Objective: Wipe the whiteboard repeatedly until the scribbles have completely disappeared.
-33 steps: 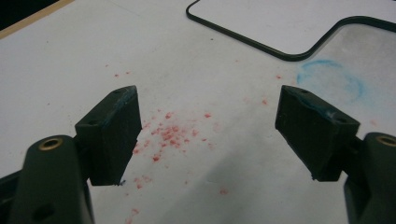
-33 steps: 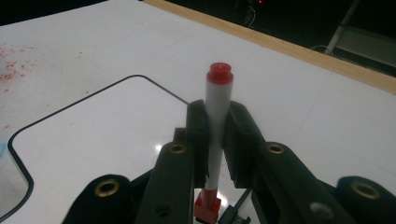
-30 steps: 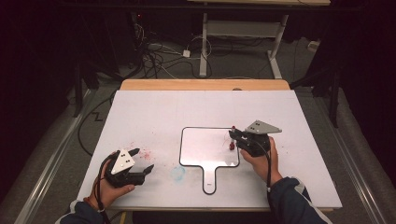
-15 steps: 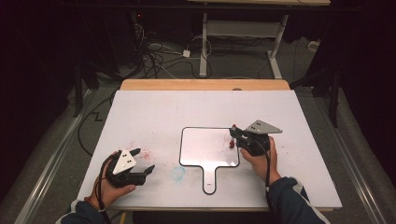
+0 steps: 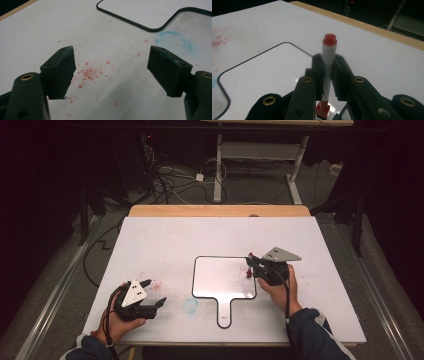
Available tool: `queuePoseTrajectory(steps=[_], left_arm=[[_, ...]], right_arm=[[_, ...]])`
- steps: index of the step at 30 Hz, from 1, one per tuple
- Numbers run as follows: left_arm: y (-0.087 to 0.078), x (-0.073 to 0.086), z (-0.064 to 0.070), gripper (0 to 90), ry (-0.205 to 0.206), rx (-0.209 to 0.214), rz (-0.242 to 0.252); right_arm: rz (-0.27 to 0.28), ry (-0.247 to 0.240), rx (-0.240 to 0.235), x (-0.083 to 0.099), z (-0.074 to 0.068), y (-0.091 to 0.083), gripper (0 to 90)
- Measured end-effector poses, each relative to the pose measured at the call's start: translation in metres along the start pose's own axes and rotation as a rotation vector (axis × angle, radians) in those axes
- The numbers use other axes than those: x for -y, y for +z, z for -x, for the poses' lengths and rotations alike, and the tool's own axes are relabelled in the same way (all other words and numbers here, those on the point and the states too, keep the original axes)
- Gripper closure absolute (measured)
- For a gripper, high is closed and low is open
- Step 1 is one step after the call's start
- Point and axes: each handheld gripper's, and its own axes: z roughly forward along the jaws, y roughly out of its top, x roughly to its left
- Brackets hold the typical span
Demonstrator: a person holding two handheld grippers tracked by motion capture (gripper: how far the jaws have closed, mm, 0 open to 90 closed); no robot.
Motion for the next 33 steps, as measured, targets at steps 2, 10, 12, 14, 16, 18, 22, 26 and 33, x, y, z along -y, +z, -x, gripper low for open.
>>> queuePoseTrajectory(steps=[2, 10, 12, 14, 16, 18, 22, 26, 33], left_arm=[[0.001, 0.000, 0.000, 21.7, 0.000, 0.003, 0.000], [0.001, 0.001, -0.002, 21.7, 0.001, 0.008, -0.001], [0.001, 0.001, -0.002, 21.7, -0.001, 0.008, 0.001], [0.001, 0.001, -0.002, 21.7, -0.003, 0.009, 0.001], [0.001, 0.001, -0.002, 21.7, -0.002, 0.009, 0.000], [0.001, 0.001, -0.002, 21.7, -0.001, 0.011, -0.002], [0.000, 0.002, -0.001, 21.7, -0.001, 0.010, -0.001], [-0.001, 0.002, -0.001, 21.7, -0.001, 0.011, -0.001], [-0.001, 0.001, 0.000, 21.7, 0.002, 0.015, 0.000]], right_arm=[[0.008, 0.005, 0.007, -0.002, 0.004, 0.007, 81.4], [0.011, -0.018, 0.084, -0.013, 0.020, 0.034, 81.4], [0.020, -0.003, 0.099, -0.015, 0.026, 0.040, 81.4], [0.027, 0.012, 0.109, -0.015, 0.030, 0.044, 81.4], [0.028, 0.024, 0.109, -0.017, 0.032, 0.048, 81.4], [0.028, 0.029, 0.102, -0.017, 0.030, 0.049, 81.4], [0.027, 0.049, 0.043, -0.016, 0.019, 0.044, 81.4], [-0.001, 0.006, 0.008, -0.017, 0.001, 0.036, 81.4], [-0.013, -0.021, -0.041, -0.012, -0.015, 0.021, 81.4]])
